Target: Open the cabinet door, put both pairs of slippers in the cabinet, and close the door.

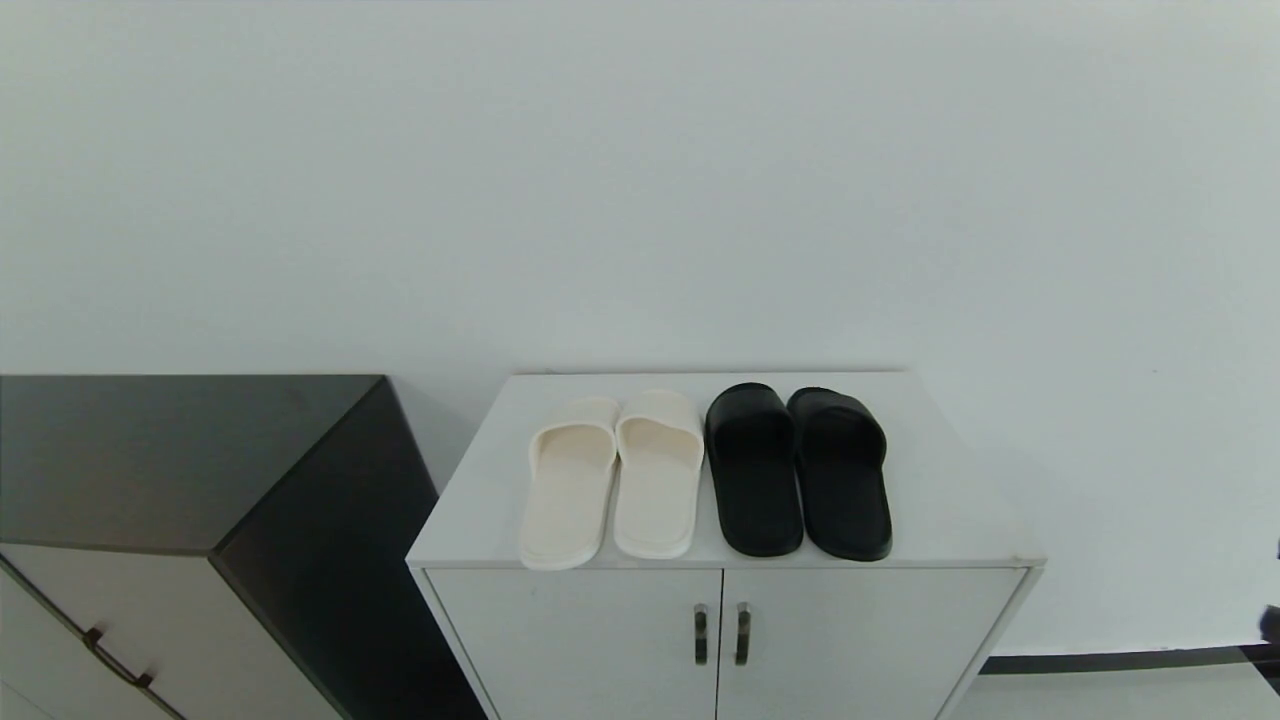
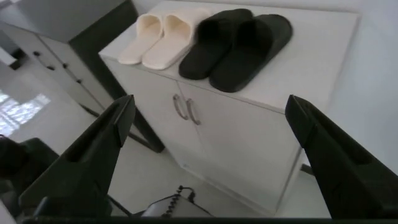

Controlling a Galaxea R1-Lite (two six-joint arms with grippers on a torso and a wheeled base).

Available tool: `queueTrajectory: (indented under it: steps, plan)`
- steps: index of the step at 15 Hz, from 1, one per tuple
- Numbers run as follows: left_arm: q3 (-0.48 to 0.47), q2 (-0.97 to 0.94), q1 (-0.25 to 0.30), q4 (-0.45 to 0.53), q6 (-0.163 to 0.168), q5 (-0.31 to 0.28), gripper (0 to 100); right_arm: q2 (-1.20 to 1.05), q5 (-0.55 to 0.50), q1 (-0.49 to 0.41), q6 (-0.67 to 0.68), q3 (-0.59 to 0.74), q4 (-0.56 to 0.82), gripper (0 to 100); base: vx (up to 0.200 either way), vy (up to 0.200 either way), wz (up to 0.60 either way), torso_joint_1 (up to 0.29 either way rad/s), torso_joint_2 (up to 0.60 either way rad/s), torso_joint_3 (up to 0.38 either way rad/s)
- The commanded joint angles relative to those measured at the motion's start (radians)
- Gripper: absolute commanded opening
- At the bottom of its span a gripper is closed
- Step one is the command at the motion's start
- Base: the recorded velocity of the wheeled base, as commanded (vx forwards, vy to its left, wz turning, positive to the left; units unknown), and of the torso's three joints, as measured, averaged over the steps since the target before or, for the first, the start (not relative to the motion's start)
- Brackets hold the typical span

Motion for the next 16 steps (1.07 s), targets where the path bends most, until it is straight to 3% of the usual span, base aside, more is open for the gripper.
queueTrajectory:
  steps: [1,3,9,16]
  plan:
    - [0.0,0.0,0.0,0.0,0.0,0.001,0,0.28,-0.291,0.347,0.109,-0.055,-0.141,100,0.0,0.0,0.0,0.0,0.0,0.0]
    - [0.0,0.0,0.0,0.002,0.0,0.0,0,0.419,-0.385,0.4,0.113,-0.063,-0.266,100,0.0,0.0,0.0,0.0,0.0,0.0]
    - [0.0,0.0,0.0,0.002,0.0,0.0,0,0.807,-0.626,0.385,0.166,-0.198,-0.452,100,0.0,0.0,0.0,0.0,0.0,0.0]
    - [0.0,0.0,0.0,0.003,0.0,0.0,0,1.106,-0.776,0.336,0.161,-0.339,-0.608,100,0.0,0.0,0.0,0.0,0.0,0.0]
